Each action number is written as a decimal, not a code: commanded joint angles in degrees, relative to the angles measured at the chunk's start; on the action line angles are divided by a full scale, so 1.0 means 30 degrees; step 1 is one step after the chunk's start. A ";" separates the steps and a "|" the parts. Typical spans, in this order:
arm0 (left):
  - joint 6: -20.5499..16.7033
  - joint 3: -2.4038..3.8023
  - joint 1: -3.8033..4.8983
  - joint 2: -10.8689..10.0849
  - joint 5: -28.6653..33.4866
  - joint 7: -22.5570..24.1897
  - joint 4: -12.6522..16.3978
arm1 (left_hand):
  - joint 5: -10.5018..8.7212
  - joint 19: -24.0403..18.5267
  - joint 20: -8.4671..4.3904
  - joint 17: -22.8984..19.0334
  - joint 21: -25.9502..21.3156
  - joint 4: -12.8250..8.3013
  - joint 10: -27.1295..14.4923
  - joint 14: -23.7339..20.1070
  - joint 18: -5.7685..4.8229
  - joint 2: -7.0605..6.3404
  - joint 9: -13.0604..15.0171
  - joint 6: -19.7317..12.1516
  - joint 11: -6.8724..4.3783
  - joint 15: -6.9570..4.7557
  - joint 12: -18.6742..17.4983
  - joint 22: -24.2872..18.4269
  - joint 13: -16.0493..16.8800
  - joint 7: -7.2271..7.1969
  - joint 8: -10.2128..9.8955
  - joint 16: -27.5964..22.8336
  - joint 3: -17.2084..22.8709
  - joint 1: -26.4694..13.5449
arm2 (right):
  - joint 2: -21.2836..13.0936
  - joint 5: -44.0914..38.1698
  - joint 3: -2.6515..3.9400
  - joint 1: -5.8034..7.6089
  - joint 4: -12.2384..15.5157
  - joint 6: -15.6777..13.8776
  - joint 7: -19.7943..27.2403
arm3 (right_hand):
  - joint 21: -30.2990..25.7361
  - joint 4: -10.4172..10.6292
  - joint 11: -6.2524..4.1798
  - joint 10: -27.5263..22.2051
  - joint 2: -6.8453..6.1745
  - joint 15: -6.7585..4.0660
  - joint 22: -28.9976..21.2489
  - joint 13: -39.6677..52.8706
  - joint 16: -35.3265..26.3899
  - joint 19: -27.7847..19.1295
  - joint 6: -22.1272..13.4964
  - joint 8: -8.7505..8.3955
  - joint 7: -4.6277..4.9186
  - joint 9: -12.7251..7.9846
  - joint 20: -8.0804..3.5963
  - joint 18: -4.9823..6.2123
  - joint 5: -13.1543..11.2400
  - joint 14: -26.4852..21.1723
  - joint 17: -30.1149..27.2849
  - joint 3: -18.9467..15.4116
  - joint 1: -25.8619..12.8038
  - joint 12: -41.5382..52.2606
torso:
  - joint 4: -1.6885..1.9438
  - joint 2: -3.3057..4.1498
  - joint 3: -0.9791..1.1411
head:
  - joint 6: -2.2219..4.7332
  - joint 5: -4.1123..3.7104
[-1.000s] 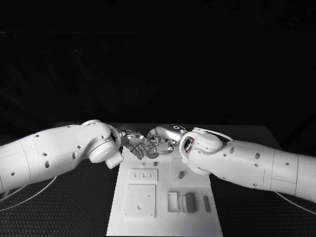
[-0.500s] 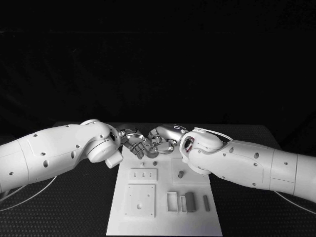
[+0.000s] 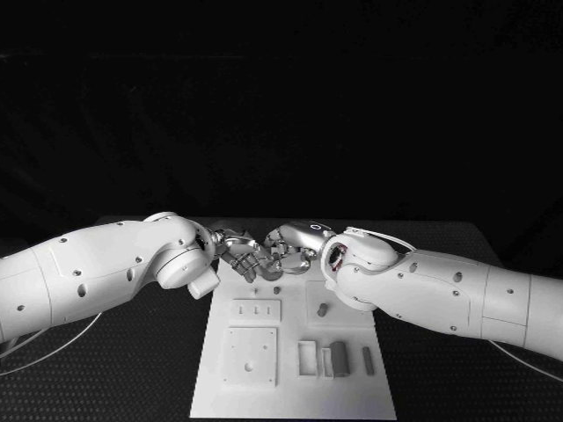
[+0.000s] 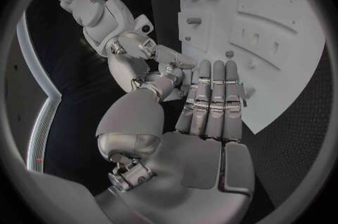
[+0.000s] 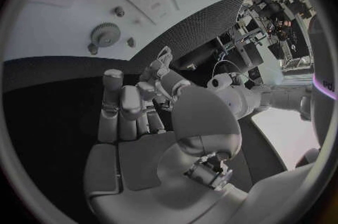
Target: Assemble the parts on the task board
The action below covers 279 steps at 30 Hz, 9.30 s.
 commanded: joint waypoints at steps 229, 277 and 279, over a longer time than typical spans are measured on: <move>0.2500 -0.1114 -0.2420 0.2776 -1.0803 -0.4692 -0.1501 | 0.8745 0.6045 -0.4479 0.1130 1.1065 -0.1079 0.2430 0.4309 0.0145 0.0830 0.7826 0.5568 -0.3871 -0.4602 1.6432 0.9526 1.2169 -0.3127 0.1006 1.8476 0.0811 -0.4935 | -0.1065 0.7088 0.1114 0.0701 -0.5143 -0.1510 0.2266 | -0.0817 0.0043 0.0794 -0.1009 -0.2232 0.0987 0.0138 -0.0249 -0.0684 -0.0206 0.1030 -0.3625 0.0501 -0.2043 0.0243 0.0681 0.0050 -0.0477 -0.0208 0.0305 -0.1245 -0.0333 | 0.0017 -0.0010 -0.0019 | -0.1577 -0.0425; 0.2009 -0.1103 -0.2431 0.2525 -1.0777 -0.4491 -0.1723 | 0.0505 0.5809 -0.4537 -0.0388 1.0845 0.1602 0.2247 0.3743 0.0423 -0.2318 0.8036 0.5384 -0.3915 -0.4800 1.6647 0.9519 1.1733 -0.3197 0.0983 1.9557 -0.1043 -0.6601 | -0.1052 0.6989 0.1114 0.0659 -0.5187 -0.1296 0.2301 | -0.0827 0.0049 0.0797 -0.1016 -0.2228 0.0989 0.0164 -0.0255 -0.0689 -0.0233 0.1041 -0.3651 0.0504 -0.2047 0.0256 0.0680 0.0049 -0.0495 -0.0207 0.0251 -0.1138 -0.0315 | 0.0027 -0.0011 -0.0031 | -0.1659 -0.0504; 0.1921 -0.1101 -0.2431 0.2481 -1.0777 -0.4443 -0.1734 | -0.0237 0.5798 -0.4540 -0.0466 1.0837 0.1853 0.2238 0.3711 0.0435 -0.2626 0.8044 0.5392 -0.3932 -0.4815 1.6670 0.9518 1.1713 -0.3196 0.0988 1.9617 -0.1056 -0.6646 | -0.1052 0.6989 0.1114 0.0653 -0.5187 -0.1301 0.2303 | -0.0828 0.0050 0.0797 -0.1016 -0.2228 0.0989 0.0165 -0.0255 -0.0689 -0.0234 0.1041 -0.3652 0.0504 -0.2047 0.0257 0.0681 0.0049 -0.0496 -0.0207 0.0246 -0.1138 -0.0314 | 0.0033 -0.0019 -0.0027 | -0.1665 -0.0515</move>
